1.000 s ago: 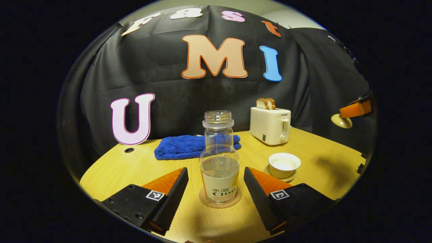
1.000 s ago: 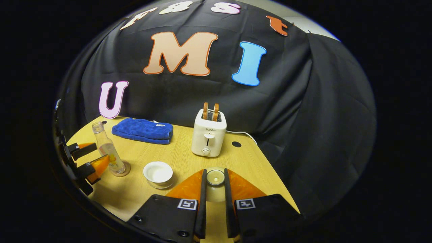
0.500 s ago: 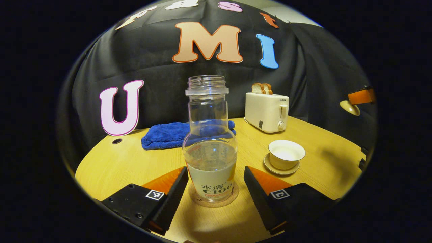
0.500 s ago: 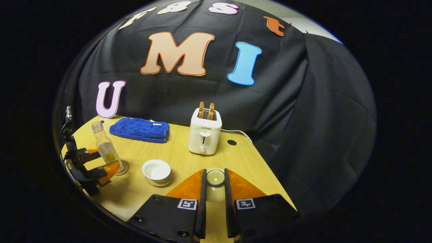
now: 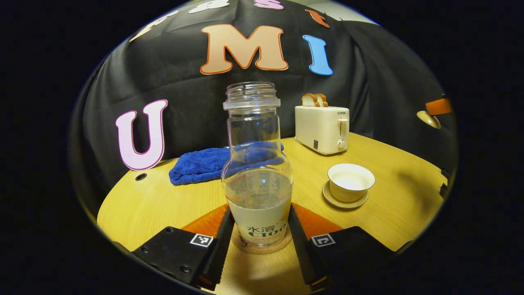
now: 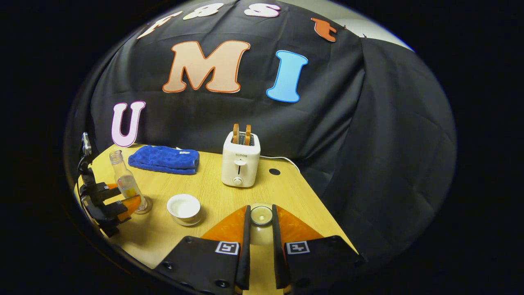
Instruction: Open the teacup lid with one hand, grasp the water bottle and pour water into the teacup with the other hand; after pouring, place the water bottle on the coaster and then close the teacup lid.
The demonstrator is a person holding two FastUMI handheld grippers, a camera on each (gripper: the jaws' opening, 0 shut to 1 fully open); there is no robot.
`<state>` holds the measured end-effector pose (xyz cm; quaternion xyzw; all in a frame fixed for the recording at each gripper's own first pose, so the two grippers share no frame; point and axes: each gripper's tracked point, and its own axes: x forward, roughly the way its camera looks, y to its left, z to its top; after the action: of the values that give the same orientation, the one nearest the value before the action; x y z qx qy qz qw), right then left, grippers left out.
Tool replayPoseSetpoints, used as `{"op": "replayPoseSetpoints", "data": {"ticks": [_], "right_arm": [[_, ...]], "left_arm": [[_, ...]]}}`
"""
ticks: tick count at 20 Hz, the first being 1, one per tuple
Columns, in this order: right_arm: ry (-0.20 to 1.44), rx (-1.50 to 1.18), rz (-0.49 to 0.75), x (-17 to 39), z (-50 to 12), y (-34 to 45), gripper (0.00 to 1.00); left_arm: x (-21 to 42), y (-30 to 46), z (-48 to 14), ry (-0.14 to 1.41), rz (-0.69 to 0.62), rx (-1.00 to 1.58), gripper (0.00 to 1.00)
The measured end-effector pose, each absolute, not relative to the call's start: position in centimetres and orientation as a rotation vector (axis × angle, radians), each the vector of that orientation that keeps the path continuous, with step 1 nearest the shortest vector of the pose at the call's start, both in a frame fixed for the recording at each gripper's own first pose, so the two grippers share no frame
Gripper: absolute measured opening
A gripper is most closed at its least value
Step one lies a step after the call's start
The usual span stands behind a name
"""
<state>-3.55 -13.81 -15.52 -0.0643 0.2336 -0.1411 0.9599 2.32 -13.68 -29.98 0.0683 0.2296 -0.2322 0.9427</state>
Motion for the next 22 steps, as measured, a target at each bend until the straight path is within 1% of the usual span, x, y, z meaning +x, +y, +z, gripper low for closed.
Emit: {"op": "replayPoseSetpoints", "data": {"ticks": [2,7,9,12,16,17,21,22], "right_arm": [[0.476,-0.125,-0.283,-3.6,-15.7,-13.8,0.27],[0.452,-0.107,-0.275,-3.2,-15.2,-13.8,0.28],[0.443,-0.099,-0.274,-3.2,-15.3,-13.9,0.27],[0.437,-0.073,-0.274,-3.4,-15.6,-14.1,0.28],[0.439,-0.032,-0.277,-3.8,-16.6,-14.7,0.28],[0.440,-0.022,-0.278,-3.9,-16.8,-14.9,0.27],[0.453,-0.005,-0.289,-4.5,-17.9,-16.0,0.29],[0.453,-0.010,-0.286,-4.5,-18.1,-16.1,0.28]], "left_arm": [[2.4,-14.0,-29.8,0.469,-0.485,0.165,0.69],[2.6,-14.0,-29.5,0.485,-0.493,0.255,0.66],[2.9,-14.0,-29.1,0.483,-0.494,0.312,0.66],[2.5,-14.9,-28.7,0.492,-0.546,0.387,0.66],[2.9,-15.6,-28.1,0.466,-0.578,0.479,0.66],[2.9,-15.7,-28.1,0.470,-0.586,0.511,0.66],[3.4,-15.4,-27.8,0.450,-0.584,0.711,0.66],[3.4,-15.3,-27.8,0.442,-0.584,0.751,0.66]]}}
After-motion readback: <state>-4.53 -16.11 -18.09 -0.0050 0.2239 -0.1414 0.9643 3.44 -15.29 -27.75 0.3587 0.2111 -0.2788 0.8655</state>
